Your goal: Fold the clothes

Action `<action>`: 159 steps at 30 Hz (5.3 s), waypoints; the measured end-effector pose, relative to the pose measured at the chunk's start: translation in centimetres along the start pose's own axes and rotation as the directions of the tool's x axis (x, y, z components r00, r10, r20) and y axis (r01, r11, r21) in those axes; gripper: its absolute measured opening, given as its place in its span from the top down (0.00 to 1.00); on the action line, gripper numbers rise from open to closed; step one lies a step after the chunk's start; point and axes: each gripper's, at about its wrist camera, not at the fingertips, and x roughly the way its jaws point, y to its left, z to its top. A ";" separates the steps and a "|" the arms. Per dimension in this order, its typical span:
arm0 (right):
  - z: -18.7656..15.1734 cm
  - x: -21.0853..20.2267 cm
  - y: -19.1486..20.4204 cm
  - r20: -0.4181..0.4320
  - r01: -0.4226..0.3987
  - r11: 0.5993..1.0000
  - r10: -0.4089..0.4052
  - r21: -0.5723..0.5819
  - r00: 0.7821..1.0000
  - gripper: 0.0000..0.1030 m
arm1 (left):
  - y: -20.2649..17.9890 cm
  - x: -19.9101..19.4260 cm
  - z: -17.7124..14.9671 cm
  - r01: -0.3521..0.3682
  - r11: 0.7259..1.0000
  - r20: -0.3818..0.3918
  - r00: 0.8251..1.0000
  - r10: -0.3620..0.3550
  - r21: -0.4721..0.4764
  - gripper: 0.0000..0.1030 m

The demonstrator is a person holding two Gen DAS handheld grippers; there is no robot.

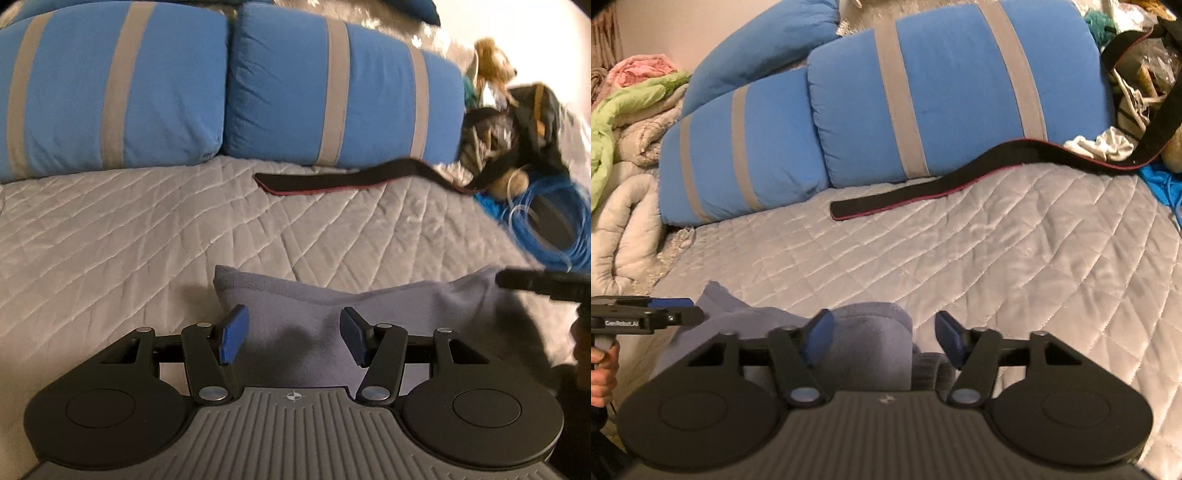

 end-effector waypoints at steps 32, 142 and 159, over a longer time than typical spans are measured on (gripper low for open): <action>-2.3 -1.3 0.1 0.128 0.172 0.978 -0.158 -0.115 0.979 0.51 | 6.4 4.4 2.0 -0.122 0.969 0.059 0.989 0.138 -0.214 0.63; -8.0 -10.9 0.9 -0.066 -0.029 0.988 0.019 -0.149 0.998 0.16 | -4.1 -8.3 -7.0 -0.106 0.984 -0.050 0.992 0.114 0.145 0.50; -4.5 -1.5 -3.0 -0.192 -0.171 0.971 0.202 0.167 0.960 0.12 | 4.5 -1.3 -7.6 0.173 0.906 -0.193 0.945 -0.263 -0.387 0.29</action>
